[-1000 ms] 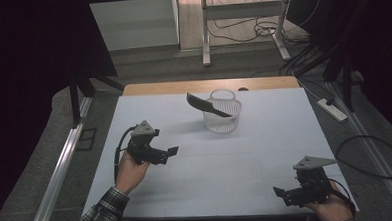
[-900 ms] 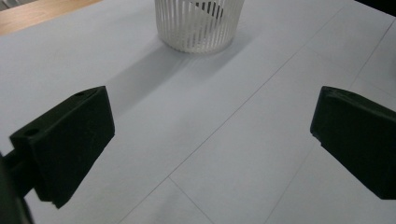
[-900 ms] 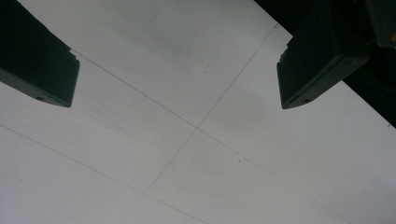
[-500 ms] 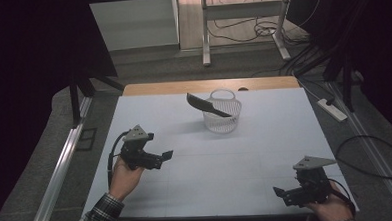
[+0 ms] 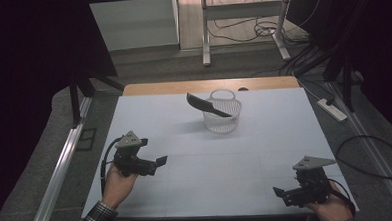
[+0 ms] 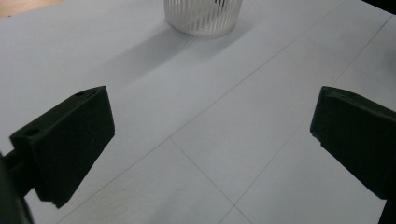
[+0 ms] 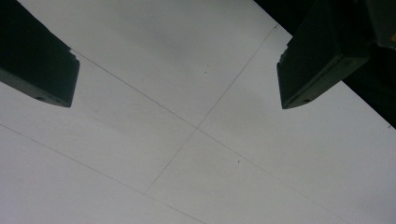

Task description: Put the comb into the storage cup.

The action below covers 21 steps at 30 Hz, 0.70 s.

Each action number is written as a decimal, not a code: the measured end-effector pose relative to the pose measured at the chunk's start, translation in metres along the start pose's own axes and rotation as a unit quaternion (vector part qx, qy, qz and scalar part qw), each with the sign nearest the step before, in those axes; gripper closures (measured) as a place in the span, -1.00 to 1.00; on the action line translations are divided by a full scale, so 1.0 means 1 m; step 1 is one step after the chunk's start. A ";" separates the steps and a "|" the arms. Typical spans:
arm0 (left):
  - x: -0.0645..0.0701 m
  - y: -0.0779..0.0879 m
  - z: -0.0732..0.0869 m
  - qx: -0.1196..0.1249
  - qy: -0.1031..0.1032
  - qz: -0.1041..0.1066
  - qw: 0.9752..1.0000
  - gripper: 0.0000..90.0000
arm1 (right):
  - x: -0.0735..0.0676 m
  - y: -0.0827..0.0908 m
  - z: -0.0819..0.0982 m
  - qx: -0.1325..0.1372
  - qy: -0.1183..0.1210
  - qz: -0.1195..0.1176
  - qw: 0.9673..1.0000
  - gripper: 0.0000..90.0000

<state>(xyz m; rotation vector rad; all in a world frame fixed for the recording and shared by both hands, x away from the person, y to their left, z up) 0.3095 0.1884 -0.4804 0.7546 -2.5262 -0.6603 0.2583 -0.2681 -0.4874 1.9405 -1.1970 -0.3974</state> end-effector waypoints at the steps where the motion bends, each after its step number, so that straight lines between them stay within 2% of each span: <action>1: 0.000 0.001 0.001 -0.001 0.000 0.000 1.000 -1.00 | 0.000 0.000 0.000 0.000 0.000 0.000 1.000 -1.00; 21: 0.006 0.016 0.018 0.000 0.013 -0.009 1.000 -1.00 | 0.000 0.000 0.000 0.000 0.000 0.001 1.000 -1.00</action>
Point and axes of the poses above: each handheld gripper's, and its own axes: y roughly backward along the jaws, z roughly out of its underside, x roughly to its right, the point moved 4 cm from there along -y, roughly forward along the jaws, and after that the axes turned 11 degrees about z, right-handed, at the moved point
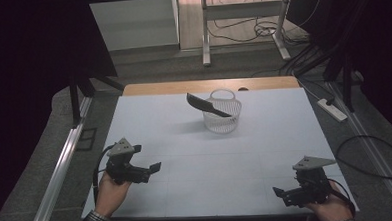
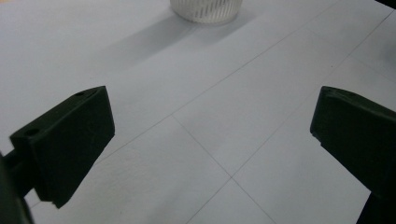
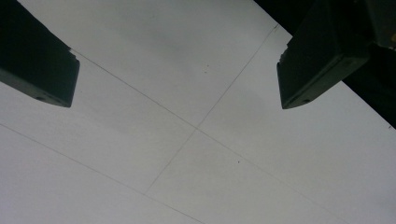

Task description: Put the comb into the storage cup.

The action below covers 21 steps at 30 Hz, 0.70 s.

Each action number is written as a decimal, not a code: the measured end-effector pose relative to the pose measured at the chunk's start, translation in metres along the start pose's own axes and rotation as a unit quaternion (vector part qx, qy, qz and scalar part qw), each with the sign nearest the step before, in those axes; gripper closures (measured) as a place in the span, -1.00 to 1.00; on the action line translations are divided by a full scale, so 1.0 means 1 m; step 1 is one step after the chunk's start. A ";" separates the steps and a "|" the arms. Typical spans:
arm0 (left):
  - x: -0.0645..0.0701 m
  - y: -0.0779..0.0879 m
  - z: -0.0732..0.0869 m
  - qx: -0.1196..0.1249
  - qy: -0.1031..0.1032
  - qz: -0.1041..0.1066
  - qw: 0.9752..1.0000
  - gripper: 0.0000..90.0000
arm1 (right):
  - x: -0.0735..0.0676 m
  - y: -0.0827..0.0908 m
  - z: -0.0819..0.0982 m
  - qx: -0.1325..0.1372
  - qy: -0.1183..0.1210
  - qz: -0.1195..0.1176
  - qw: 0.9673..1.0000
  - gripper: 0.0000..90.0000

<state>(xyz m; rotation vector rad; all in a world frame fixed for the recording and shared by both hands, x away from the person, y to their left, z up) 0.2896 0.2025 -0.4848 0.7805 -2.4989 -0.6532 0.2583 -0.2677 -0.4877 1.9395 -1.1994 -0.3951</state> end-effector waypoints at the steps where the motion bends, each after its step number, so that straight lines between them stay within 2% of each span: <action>1: 0.000 0.001 0.001 0.000 0.000 0.000 1.000 -1.00 | 0.000 0.000 0.000 0.000 0.000 0.000 1.000 -1.00; 21: 0.003 0.020 0.019 0.002 0.014 -0.013 1.000 -1.00 | 0.000 0.000 0.000 -0.001 0.001 0.002 1.000 -1.00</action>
Point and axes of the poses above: each handheld gripper's, and its own axes: y roughly backward along the jaws, z roughly out of its underside, x roughly to its right, the point moved 4 cm from there along -y, roughly forward along the jaws, and after that the axes turned 11 degrees about z, right-handed, at the moved point
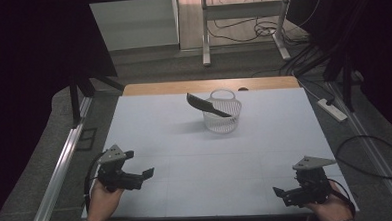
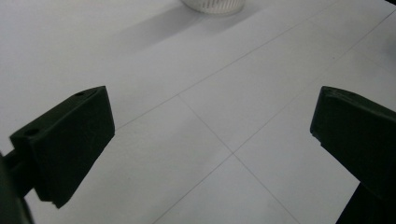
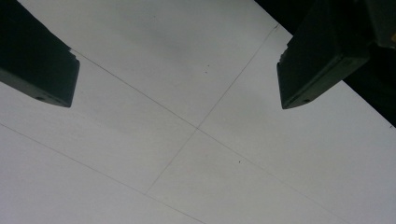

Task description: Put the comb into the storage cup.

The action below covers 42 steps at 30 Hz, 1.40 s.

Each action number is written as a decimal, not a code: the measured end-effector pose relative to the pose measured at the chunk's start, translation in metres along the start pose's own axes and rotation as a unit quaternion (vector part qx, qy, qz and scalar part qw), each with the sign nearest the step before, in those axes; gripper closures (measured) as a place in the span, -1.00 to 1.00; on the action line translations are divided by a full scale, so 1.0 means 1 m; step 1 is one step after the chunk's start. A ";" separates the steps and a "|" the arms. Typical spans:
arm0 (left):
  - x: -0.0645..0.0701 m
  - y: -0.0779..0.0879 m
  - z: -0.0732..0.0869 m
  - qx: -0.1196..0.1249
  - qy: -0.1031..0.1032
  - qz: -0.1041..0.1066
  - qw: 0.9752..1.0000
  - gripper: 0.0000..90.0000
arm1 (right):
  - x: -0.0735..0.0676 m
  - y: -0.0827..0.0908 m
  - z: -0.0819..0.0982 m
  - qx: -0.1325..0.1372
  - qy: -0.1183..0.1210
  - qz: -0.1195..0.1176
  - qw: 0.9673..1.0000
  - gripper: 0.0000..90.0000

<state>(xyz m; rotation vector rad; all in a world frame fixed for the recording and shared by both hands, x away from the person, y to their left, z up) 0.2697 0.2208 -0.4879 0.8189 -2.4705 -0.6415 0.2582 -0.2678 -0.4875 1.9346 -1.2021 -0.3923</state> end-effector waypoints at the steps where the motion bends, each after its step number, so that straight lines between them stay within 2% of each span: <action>1: 0.000 0.001 0.001 0.000 0.002 0.000 1.000 -1.00 | 0.000 0.000 0.000 0.000 0.000 0.000 1.000 -1.00; 30: 0.000 0.029 0.029 0.009 0.032 -0.019 0.999 -1.00 | 0.000 0.000 0.000 -0.001 0.000 0.002 1.000 -1.00; 42: 0.000 0.035 0.037 0.004 0.036 -0.026 0.999 -1.00 | 0.000 0.000 0.000 -0.002 0.001 0.003 1.000 -1.00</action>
Point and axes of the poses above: each handheld gripper's, and its own axes: y roughly backward along the jaws, z roughly out of its underside, x roughly to its right, the point moved 4 cm from there along -y, roughly forward along the jaws, and after that the axes turned 11 degrees about z, right-handed, at the moved point
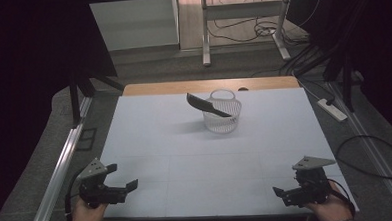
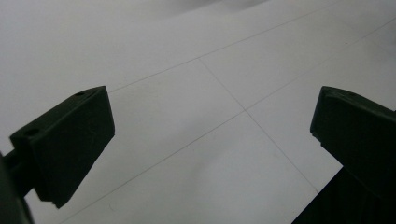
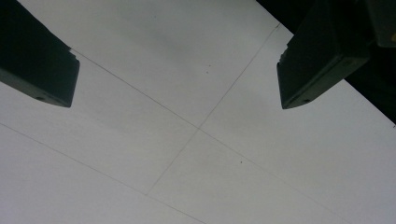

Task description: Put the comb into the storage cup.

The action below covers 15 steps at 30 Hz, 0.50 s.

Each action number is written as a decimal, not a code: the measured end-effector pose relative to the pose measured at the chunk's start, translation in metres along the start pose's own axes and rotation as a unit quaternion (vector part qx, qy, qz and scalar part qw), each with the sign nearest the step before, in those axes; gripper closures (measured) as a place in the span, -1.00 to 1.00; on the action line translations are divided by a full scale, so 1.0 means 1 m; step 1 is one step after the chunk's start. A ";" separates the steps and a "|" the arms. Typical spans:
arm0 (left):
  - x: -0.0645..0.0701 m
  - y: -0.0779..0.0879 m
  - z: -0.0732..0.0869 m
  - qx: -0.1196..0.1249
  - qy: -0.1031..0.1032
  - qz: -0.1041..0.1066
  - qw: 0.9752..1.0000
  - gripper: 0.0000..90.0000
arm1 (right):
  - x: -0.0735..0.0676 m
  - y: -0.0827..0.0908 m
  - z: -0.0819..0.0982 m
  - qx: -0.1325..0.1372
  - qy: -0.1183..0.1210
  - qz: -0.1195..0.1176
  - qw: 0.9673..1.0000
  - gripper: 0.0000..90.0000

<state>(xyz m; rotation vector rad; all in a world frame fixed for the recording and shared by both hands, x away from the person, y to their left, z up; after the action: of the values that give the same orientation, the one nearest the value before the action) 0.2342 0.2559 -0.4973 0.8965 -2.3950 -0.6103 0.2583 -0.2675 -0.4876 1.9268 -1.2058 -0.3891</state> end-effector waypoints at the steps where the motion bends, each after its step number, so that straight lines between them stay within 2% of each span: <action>1: 0.000 0.000 0.001 0.000 0.000 -0.002 1.000 -1.00 | 0.000 0.000 0.000 0.000 0.000 0.000 1.000 -1.00; 15: 0.002 0.002 0.010 -0.017 0.004 -0.010 1.000 -1.00 | 0.000 0.000 0.000 0.000 -0.001 0.001 1.000 -1.00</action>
<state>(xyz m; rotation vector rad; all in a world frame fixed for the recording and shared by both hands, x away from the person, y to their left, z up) 0.2259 0.2581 -0.5032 0.9089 -2.3635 -0.6507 0.2584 -0.2676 -0.4875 1.9259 -1.2093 -0.3899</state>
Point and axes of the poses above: each handheld gripper's, and its own axes: y roughly backward along the jaws, z roughly out of its underside, x roughly to its right, the point moved 4 cm from there along -y, roughly forward along the jaws, and after that the axes turned 11 degrees about z, right-handed, at the moved point
